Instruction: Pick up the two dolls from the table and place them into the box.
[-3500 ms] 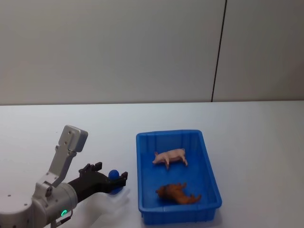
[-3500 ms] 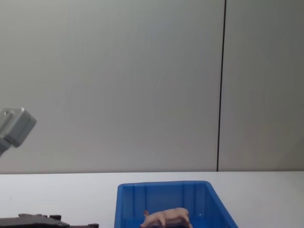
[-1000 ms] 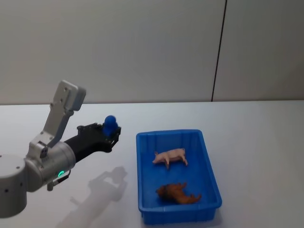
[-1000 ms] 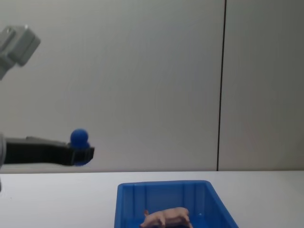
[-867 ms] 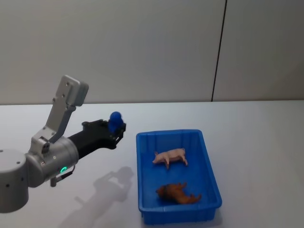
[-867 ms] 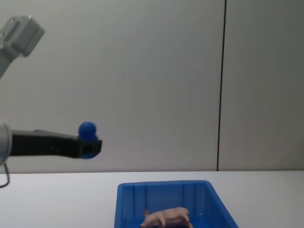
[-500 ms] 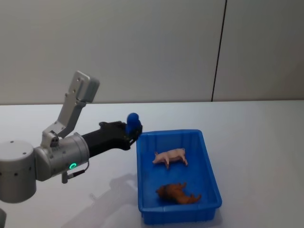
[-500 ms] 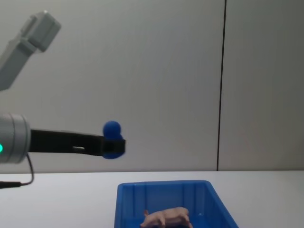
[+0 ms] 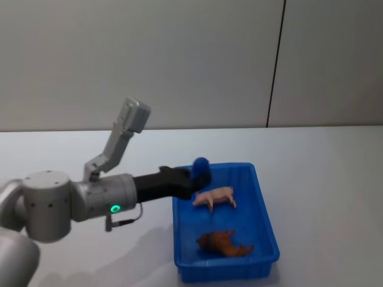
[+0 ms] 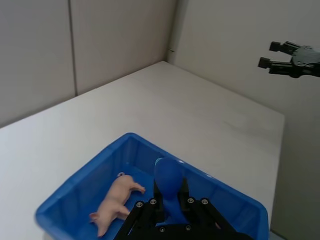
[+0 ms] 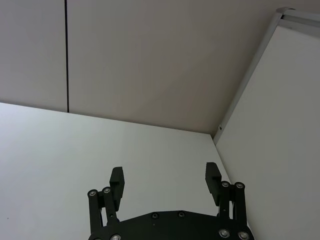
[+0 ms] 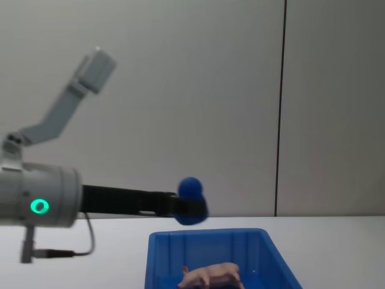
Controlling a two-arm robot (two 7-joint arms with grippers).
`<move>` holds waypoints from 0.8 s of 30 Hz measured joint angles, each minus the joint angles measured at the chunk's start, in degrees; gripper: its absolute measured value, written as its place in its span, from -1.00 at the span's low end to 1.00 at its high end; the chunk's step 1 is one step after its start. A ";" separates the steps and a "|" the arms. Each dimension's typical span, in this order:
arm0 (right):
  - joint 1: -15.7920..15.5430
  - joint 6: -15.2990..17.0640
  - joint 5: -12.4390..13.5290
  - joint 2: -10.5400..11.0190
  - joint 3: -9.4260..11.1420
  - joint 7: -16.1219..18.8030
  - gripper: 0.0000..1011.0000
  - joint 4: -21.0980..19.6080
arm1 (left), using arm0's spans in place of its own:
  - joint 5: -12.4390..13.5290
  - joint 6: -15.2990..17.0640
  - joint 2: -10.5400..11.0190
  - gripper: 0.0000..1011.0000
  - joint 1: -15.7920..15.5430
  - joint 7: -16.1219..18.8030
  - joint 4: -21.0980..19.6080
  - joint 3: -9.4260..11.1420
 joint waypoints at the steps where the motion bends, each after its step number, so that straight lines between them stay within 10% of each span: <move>1: 0.00 0.00 0.00 0.00 0.00 0.00 0.98 0.00 | 0.04 -0.31 -0.41 -0.67 -0.47 -0.75 1.04 0.21; 11: 0.00 0.00 0.00 0.00 0.00 0.00 0.98 0.00 | 0.43 -3.26 -4.66 -0.18 -5.76 -8.70 12.17 2.33; 24: 0.00 0.00 0.00 0.00 0.00 0.00 0.98 0.00 | 0.60 -4.23 -5.69 0.61 -7.18 -10.15 14.91 2.97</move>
